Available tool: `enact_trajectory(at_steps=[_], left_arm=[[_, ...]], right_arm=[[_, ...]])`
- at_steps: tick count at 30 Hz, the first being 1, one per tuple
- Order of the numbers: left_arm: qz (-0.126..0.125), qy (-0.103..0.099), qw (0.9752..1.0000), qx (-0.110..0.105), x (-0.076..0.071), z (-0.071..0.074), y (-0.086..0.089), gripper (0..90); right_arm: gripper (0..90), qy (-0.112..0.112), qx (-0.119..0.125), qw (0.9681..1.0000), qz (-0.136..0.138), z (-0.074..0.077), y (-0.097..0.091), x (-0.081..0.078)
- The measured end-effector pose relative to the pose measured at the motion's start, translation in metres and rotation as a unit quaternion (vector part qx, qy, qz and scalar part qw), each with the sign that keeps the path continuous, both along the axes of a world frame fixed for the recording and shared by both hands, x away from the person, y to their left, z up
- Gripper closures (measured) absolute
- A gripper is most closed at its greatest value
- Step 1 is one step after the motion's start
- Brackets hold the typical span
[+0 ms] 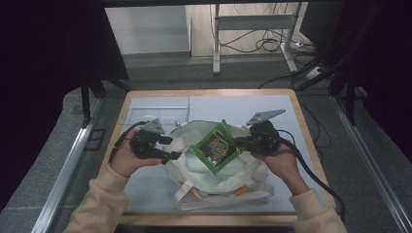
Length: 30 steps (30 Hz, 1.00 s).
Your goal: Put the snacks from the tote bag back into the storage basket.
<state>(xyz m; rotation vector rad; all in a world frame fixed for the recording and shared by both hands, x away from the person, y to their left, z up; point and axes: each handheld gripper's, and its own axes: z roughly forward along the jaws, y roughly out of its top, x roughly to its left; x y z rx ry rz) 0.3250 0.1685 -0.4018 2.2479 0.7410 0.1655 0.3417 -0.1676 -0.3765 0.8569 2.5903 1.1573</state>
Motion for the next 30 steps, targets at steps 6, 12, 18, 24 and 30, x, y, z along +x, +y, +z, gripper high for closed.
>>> enact_trajectory(at_steps=[6, 12, 18, 24, 30], left_arm=[[-0.049, 0.016, 0.9987, 0.008, 0.019, 0.007, -0.018, 34.3], [-0.089, 0.033, 0.9953, 0.017, 0.030, 0.004, -0.037, 34.0], [-0.132, 0.057, 0.9892, 0.029, 0.039, -0.005, -0.049, 34.3], [-0.146, 0.065, 0.9865, 0.035, 0.038, -0.009, -0.053, 52.5], [-0.138, 0.094, 0.9858, 0.018, 0.038, -0.010, -0.048, 66.1]], right_arm=[[89.8, -0.011, 0.011, 0.9997, 0.018, 0.003, -0.001, 0.000], [89.9, -0.022, 0.018, 0.9989, 0.037, 0.004, 0.000, -0.002], [89.8, -0.028, 0.027, 0.9976, 0.057, 0.003, 0.003, -0.002], [89.8, -0.032, 0.034, 0.9964, 0.071, 0.001, 0.006, -0.002], [89.6, -0.040, 0.030, 0.9958, 0.077, -0.001, 0.008, -0.002]])
